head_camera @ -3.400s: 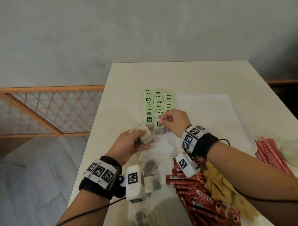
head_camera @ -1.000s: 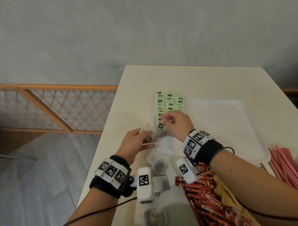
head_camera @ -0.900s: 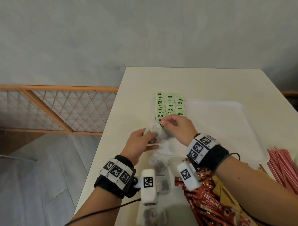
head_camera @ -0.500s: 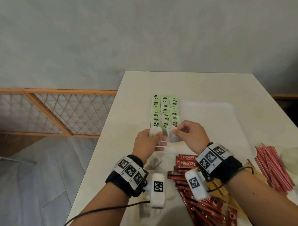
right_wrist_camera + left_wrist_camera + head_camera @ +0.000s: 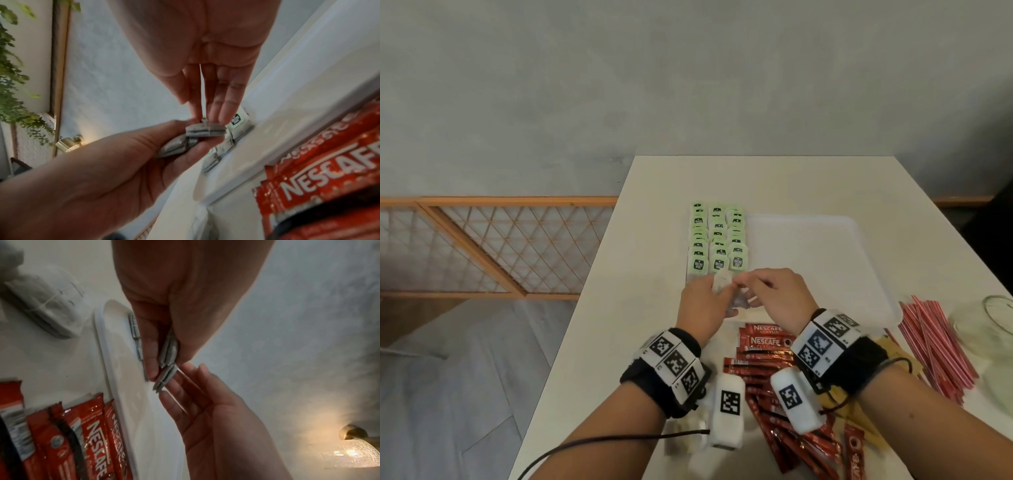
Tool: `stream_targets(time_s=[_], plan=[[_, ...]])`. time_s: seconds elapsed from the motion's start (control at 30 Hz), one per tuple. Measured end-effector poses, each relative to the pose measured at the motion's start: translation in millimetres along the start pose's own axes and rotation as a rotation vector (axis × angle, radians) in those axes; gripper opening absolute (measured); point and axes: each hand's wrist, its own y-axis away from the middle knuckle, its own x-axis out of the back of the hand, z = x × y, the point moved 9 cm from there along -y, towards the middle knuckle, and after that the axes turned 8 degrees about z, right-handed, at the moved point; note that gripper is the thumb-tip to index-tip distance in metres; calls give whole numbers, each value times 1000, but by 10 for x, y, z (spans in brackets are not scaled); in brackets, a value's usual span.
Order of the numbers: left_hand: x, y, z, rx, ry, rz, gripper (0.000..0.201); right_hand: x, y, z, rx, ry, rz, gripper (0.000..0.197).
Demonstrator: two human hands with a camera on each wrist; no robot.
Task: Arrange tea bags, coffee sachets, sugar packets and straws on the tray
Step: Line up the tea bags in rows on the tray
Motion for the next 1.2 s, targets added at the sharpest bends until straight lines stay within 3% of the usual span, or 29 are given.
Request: stream_targets(time_s=[0.23, 0.4, 0.47, 0.57, 0.83, 0.97, 1.07, 1.13, 1.2], plan=[[-108, 12, -116, 87, 87, -149, 14, -34, -143, 271, -78, 41, -62, 5], [4, -9, -346, 331, 233, -161, 25, -88, -329, 476, -110, 204, -132, 8], [100, -51, -363, 370, 252, -156, 26, -79, -407, 477, -69, 314, -127, 6], [214, -140, -353, 356, 240, -142, 29, -89, -514, 425, -23, 375, -103, 9], [333, -259, -391, 316, 232, -84, 27, -196, -739, 304, -33, 256, -26, 6], [341, -225, -357, 304, 233, -100, 24, -214, -770, 358, -78, 230, -27, 16], [313, -189, -306, 281, 212, -133, 23, -121, -728, 258, 8, 270, 39, 24], [260, -157, -260, 262, 201, -165, 22, -76, -646, 168, 40, 190, 59, 21], [192, -125, -206, 242, 193, -199, 22, -127, -546, 108, 28, 56, -17, 12]])
